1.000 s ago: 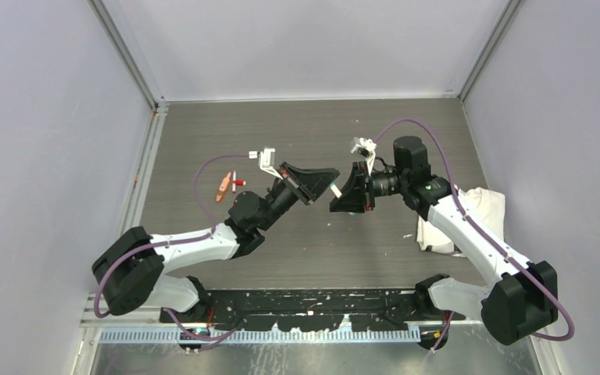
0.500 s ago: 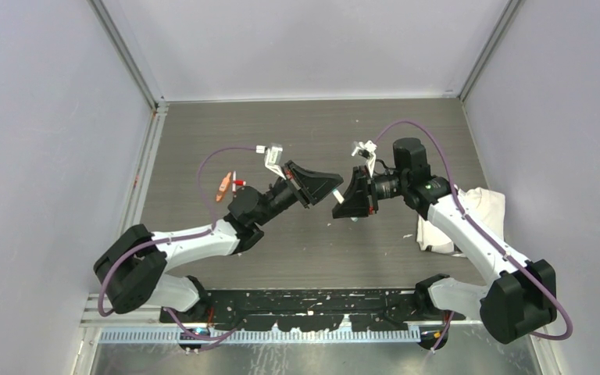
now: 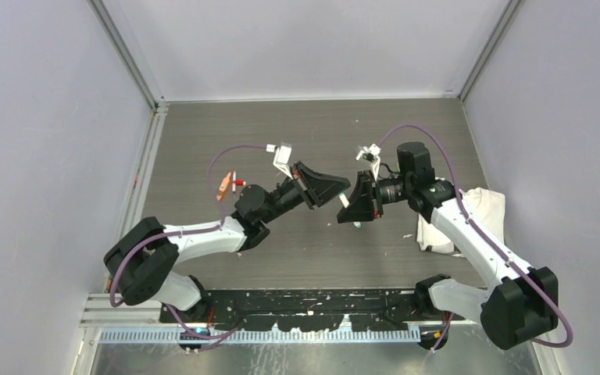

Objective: Insert the pens into the pen caps
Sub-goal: Press the pen cap onto the pen.

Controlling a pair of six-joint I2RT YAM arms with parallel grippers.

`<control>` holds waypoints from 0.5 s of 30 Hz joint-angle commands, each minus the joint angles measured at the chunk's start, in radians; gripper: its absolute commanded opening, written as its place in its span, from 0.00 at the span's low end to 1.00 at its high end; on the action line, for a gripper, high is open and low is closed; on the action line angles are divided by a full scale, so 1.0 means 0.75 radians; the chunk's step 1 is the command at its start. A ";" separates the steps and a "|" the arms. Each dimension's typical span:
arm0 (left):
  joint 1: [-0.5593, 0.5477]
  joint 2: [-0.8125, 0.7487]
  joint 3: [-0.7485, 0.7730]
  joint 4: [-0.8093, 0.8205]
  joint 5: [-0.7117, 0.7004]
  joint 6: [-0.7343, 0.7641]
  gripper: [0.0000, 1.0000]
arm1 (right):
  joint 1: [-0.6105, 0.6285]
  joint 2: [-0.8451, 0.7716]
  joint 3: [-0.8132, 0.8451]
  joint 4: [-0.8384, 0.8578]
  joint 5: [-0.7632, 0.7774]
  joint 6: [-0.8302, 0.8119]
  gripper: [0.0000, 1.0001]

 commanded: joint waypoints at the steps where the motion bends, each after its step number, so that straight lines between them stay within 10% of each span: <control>1: -0.167 -0.035 -0.084 -0.263 0.440 -0.097 0.01 | -0.071 -0.046 0.062 0.212 0.246 -0.007 0.01; 11: -0.255 0.054 -0.042 -0.360 0.516 -0.156 0.01 | -0.081 -0.040 0.082 0.124 0.327 -0.072 0.01; 15: -0.297 -0.041 -0.018 -0.728 0.418 0.008 0.01 | -0.081 -0.048 0.093 0.087 0.399 -0.109 0.01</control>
